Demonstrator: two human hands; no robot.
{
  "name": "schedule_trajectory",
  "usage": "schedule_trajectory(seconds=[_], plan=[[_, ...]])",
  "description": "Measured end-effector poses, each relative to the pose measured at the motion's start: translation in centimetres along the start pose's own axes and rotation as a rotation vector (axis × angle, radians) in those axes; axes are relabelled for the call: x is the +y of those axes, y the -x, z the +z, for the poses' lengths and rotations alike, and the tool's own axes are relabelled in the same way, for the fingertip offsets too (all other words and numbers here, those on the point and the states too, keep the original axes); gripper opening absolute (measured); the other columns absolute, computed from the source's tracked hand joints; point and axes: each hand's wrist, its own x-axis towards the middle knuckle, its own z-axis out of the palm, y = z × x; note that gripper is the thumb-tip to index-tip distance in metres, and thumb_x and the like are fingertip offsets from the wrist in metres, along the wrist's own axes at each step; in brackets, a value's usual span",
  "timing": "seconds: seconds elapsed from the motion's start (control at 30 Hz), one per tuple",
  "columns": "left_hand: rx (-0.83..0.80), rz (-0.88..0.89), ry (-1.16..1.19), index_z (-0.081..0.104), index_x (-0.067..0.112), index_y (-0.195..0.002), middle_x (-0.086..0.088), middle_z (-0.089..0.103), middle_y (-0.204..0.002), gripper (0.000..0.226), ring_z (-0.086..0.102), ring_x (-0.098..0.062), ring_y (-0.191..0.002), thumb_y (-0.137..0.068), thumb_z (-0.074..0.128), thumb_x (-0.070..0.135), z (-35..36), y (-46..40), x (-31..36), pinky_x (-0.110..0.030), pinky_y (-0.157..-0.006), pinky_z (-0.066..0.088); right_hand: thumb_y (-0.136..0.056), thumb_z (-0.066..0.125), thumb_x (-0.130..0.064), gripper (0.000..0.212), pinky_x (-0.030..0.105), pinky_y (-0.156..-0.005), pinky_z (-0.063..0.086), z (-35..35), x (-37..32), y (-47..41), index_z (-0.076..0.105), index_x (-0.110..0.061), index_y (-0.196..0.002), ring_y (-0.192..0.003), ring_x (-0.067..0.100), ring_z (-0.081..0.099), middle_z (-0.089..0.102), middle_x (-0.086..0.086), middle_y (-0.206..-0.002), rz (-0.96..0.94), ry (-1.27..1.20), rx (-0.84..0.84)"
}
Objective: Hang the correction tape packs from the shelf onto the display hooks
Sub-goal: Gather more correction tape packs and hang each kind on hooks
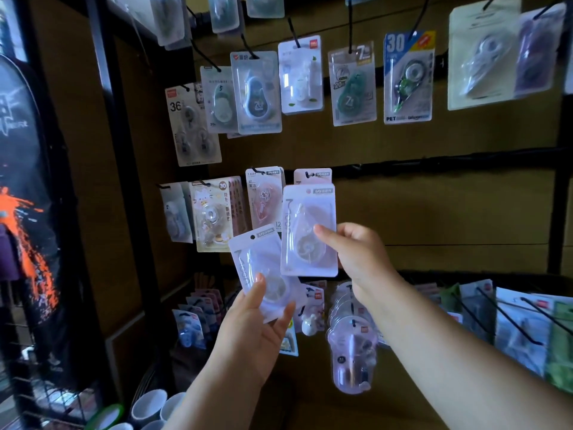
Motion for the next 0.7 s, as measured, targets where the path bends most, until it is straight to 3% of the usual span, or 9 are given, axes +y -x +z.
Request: schedule_trajectory(seconds=[0.1,0.2,0.33,0.5,0.57,0.7], plan=[[0.025,-0.014,0.010,0.070,0.011,-0.101,-0.008,0.065,-0.114,0.019,0.076,-0.023,-0.072,-0.088,0.069,0.025,0.0,0.2,0.1,-0.025,-0.050,0.057,-0.078,0.074,-0.037,0.032,0.028,-0.057,0.031,0.3,-1.3,-1.7,0.056,-0.010,-0.079,-0.067,0.016,0.044,0.050,0.008,-0.073,-0.019,0.041,0.056],[0.023,-0.025,0.006,0.070,0.010,-0.106,-0.010,0.066,-0.121,0.023,0.076,-0.027,-0.085,-0.089,0.068,0.026,0.0,0.1,0.1,-0.026,-0.051,0.057,-0.078,0.075,-0.035,0.030,0.027,-0.058,0.040,0.7,-2.1,-3.1,0.059,-0.009,-0.077,-0.064,0.017,0.057,0.065,0.007,-0.071,-0.025,0.037,0.083],[0.021,-0.022,0.001,0.069,0.009,-0.106,-0.012,0.065,-0.123,0.024,0.074,-0.027,-0.088,-0.090,0.068,0.026,-0.1,-0.1,0.1,-0.025,-0.050,0.057,-0.077,0.076,-0.034,0.031,0.029,-0.063,0.041,1.2,-2.1,-4.2,0.056,-0.011,-0.069,-0.065,0.018,0.057,0.065,0.005,-0.073,-0.031,0.068,0.113],[0.008,-0.020,0.009,0.069,0.011,-0.108,-0.010,0.065,-0.120,0.024,0.074,-0.028,-0.090,-0.090,0.067,0.026,-0.3,-0.3,0.0,-0.025,-0.050,0.057,-0.078,0.076,-0.031,0.033,0.020,-0.050,0.044,1.6,-1.0,-4.7,0.054,-0.014,-0.061,-0.057,0.010,0.062,0.068,-0.004,-0.066,-0.021,0.066,0.121],[0.001,-0.019,0.013,0.069,0.010,-0.107,-0.010,0.069,-0.112,0.023,0.076,-0.025,-0.079,-0.090,0.067,0.026,-0.4,-0.3,-0.2,-0.025,-0.049,0.057,-0.079,0.075,-0.032,0.034,0.021,-0.054,0.045,1.9,-0.9,-4.9,0.053,-0.011,-0.064,-0.060,0.013,0.063,0.069,-0.001,-0.070,-0.018,0.074,0.115],[0.006,-0.036,0.015,0.069,0.010,-0.109,-0.013,0.072,-0.111,0.025,0.074,-0.029,-0.089,-0.090,0.067,0.027,-0.7,-0.7,-0.6,-0.025,-0.050,0.057,-0.079,0.075,-0.033,0.031,0.028,-0.062,0.042,2.2,-0.8,-6.1,0.054,-0.011,-0.074,-0.070,0.020,0.059,0.070,0.015,-0.085,-0.008,0.096,0.141]])
